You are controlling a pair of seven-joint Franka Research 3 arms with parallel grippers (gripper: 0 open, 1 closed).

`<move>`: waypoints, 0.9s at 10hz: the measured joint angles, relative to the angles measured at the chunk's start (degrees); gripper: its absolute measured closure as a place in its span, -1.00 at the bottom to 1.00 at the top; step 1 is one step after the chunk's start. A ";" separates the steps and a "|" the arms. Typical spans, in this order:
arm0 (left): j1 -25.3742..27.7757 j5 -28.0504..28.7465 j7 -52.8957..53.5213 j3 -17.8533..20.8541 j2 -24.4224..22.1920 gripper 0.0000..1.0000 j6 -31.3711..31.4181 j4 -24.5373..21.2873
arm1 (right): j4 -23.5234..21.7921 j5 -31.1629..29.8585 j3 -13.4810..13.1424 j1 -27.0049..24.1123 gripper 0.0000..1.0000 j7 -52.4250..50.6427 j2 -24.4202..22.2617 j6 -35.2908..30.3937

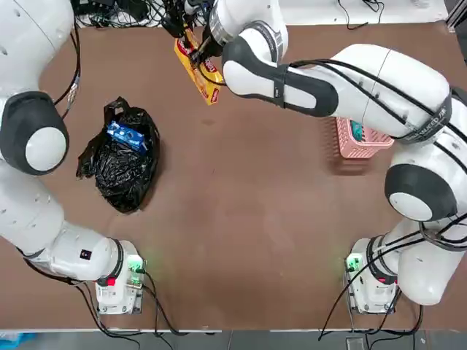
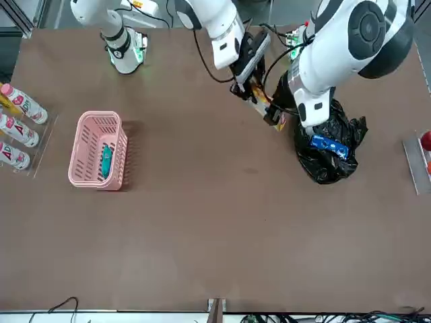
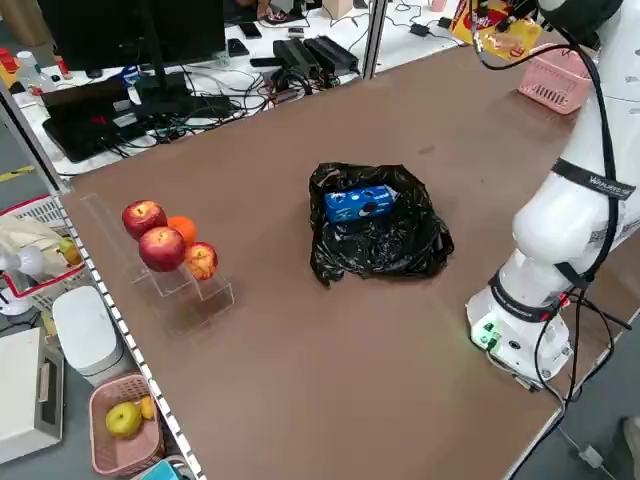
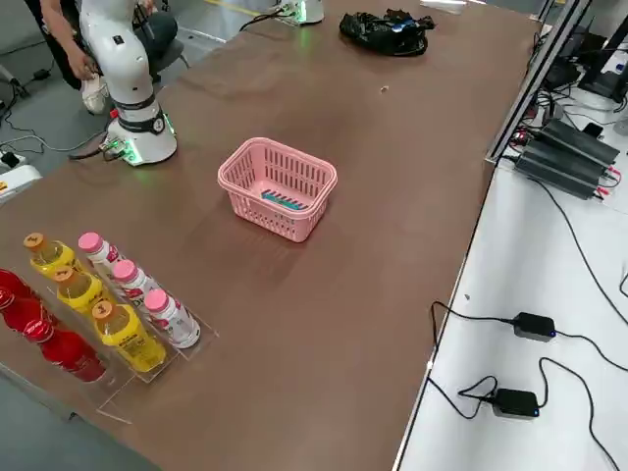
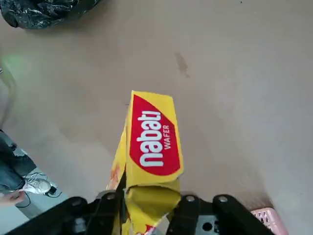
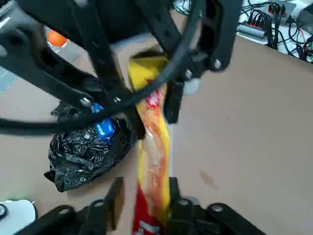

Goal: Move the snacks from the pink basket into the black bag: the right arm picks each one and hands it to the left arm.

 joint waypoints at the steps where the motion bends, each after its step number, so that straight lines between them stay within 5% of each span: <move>1: 0.00 0.00 0.00 -0.02 0.19 0.46 -0.13 -0.04 | 0.50 0.02 0.06 0.21 -0.34 0.16 0.00 0.03; 4: 0.79 0.26 2.82 0.39 0.61 0.46 -1.64 -0.15 | 0.86 0.03 0.16 0.40 -0.54 0.74 0.02 0.04; 6: 5.28 0.74 9.77 0.60 0.79 0.46 -5.82 -0.34 | 0.89 0.03 0.07 0.39 -1.00 1.08 0.04 0.01; 9: 16.45 3.50 16.53 0.90 1.26 0.47 -8.06 -2.53 | 1.07 0.04 -0.92 -2.89 -1.00 1.23 -0.32 -4.37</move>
